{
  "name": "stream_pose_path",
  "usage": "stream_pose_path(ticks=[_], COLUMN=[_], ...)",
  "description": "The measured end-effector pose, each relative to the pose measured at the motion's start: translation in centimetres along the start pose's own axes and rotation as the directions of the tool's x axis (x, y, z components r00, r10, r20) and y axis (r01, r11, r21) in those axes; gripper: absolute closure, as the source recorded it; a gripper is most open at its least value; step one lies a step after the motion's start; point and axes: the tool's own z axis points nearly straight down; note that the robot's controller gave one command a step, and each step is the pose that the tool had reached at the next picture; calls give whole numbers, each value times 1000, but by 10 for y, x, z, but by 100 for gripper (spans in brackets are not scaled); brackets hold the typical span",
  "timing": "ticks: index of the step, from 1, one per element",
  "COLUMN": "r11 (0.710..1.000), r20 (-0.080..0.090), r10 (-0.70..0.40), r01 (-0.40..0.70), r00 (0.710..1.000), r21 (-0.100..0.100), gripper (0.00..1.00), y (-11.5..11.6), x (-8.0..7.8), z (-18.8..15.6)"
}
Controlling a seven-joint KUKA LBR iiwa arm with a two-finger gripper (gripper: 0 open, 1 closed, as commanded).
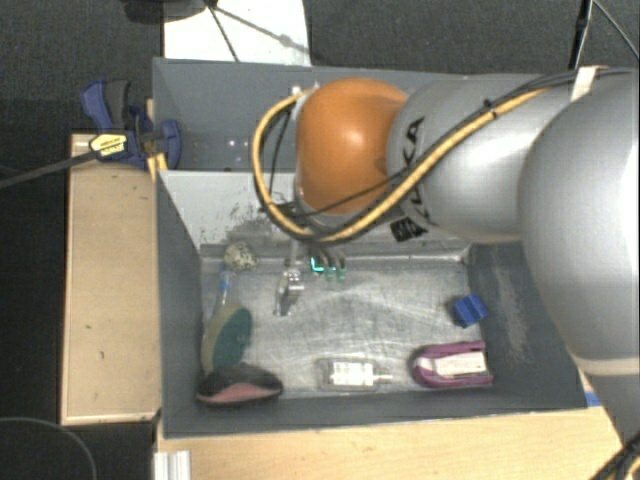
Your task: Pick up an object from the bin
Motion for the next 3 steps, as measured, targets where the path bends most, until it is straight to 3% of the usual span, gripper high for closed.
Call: stream_pose_path(ticks=[1,2,3], r11=[861,432,157], r20=[4,8,2], r10=[-509,-902,-988], r01=[509,902,988], r00=[861,432,157], r21=[1,9,5], gripper=[0,0,0], y=[61,66,75], x=[23,-12,0], z=[90,58,56])
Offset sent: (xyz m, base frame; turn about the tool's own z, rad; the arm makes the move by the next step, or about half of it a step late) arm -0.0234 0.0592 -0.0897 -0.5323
